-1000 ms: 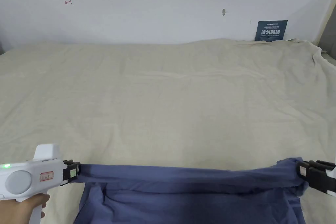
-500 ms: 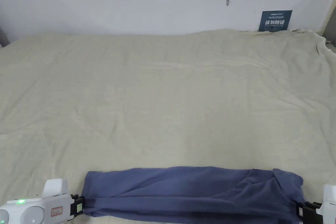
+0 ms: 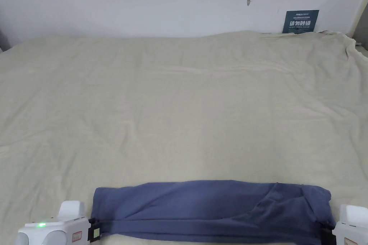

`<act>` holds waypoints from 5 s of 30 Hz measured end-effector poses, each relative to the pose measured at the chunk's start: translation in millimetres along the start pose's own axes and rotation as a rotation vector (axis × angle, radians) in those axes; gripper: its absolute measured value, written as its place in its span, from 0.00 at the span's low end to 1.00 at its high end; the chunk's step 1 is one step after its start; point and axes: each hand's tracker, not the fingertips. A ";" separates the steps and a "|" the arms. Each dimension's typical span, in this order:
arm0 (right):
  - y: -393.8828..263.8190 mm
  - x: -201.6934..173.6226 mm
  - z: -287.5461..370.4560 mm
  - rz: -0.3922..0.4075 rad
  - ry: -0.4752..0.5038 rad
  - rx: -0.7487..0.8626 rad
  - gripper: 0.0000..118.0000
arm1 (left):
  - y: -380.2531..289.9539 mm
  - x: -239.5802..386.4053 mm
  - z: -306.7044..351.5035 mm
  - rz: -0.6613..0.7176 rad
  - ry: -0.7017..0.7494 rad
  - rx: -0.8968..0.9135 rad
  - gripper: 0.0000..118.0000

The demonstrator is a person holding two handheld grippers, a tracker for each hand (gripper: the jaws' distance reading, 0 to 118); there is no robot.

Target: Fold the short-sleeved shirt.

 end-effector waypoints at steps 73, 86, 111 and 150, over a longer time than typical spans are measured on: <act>76.5 -94.7 86.6 0.177 -0.048 0.481 0.00 | 60.7 -57.8 -33.2 0.258 -0.421 -0.082 0.62; 76.4 -87.4 86.4 0.166 -0.055 0.471 0.00 | 65.1 -37.5 -54.7 0.164 -0.454 -0.097 0.09; 73.4 -70.7 98.6 0.146 -0.019 0.510 0.00 | 104.1 -75.0 35.3 0.185 -0.271 -0.072 0.03; 54.5 -33.7 111.7 0.097 -0.033 0.523 0.00 | 97.4 187.0 5.1 -0.004 -0.489 -0.038 0.90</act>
